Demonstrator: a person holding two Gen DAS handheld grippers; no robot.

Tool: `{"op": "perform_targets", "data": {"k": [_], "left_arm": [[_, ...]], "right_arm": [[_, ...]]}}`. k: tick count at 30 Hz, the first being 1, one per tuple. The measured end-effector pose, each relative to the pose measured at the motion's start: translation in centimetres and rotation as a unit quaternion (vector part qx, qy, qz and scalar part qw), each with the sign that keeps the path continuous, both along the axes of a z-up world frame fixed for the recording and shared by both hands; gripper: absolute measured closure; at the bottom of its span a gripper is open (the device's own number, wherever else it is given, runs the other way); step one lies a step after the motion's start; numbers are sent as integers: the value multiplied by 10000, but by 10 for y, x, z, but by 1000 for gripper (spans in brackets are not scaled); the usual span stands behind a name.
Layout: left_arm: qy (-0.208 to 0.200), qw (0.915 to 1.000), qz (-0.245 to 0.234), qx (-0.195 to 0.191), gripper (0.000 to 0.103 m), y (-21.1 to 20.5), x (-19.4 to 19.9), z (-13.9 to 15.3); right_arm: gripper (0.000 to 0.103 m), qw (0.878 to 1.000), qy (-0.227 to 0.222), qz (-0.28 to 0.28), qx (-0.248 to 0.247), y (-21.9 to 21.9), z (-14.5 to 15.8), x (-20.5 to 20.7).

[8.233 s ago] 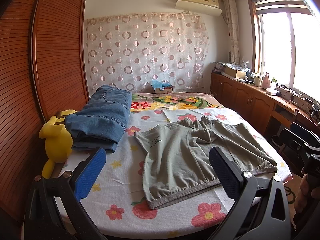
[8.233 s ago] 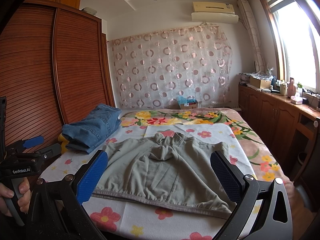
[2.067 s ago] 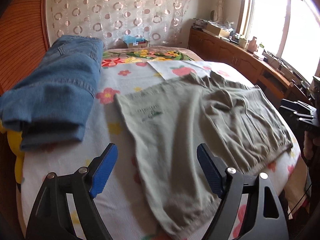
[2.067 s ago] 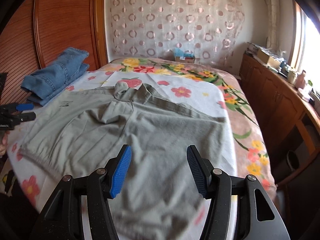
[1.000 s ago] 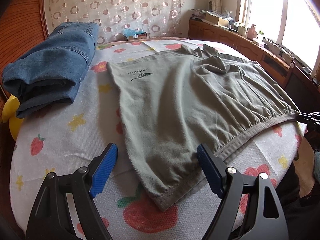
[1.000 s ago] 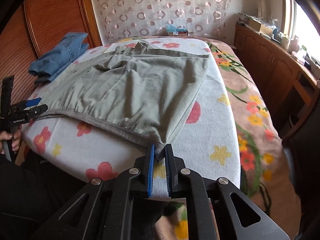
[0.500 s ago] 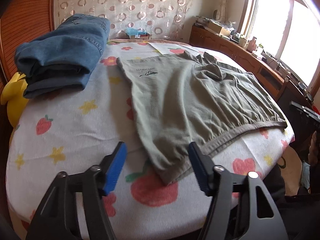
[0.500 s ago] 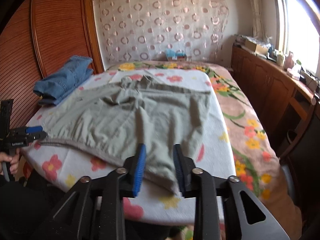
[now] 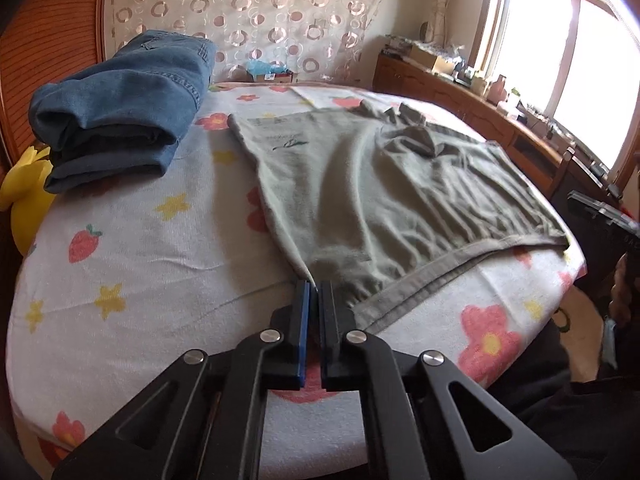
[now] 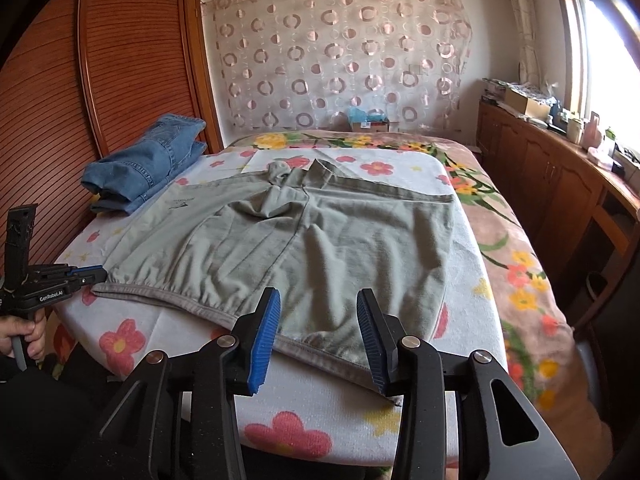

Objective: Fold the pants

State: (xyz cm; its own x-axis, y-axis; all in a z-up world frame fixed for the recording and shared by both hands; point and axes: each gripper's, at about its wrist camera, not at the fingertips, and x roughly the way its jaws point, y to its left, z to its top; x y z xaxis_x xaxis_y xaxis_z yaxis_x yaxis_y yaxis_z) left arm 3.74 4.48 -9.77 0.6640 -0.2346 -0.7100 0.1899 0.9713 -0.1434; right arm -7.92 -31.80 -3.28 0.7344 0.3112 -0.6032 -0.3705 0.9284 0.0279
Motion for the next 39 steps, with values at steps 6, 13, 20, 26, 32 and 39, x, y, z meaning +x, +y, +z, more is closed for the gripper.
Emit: {"op": "perform_targets", "data": {"k": [6,13,20,26,32,39], "left_arm": [[-220,9996,-193,5,100,-11,3,19],[-526,9961,-688,160,101,-42,27,54],[-755,9885,-1261,346,101,-99,54,85],[-878,9777,-1840,501,101,-155,64,106],[-956,9714,-2125,449,101,-192,69,123],[-822,9761,-1940,537,84,-194,80,116]], "right_arm": [[61,9999,70,-47,64,0,-5,0],[61,9998,111,-91,169,-2,-8,1],[61,9994,45,-144,300,-9,-8,-1],[61,9990,31,-235,386,-18,-12,-3],[61,9984,-5,-327,454,-28,-11,-5],[61,9982,-41,-387,454,-32,-10,-10]]}}
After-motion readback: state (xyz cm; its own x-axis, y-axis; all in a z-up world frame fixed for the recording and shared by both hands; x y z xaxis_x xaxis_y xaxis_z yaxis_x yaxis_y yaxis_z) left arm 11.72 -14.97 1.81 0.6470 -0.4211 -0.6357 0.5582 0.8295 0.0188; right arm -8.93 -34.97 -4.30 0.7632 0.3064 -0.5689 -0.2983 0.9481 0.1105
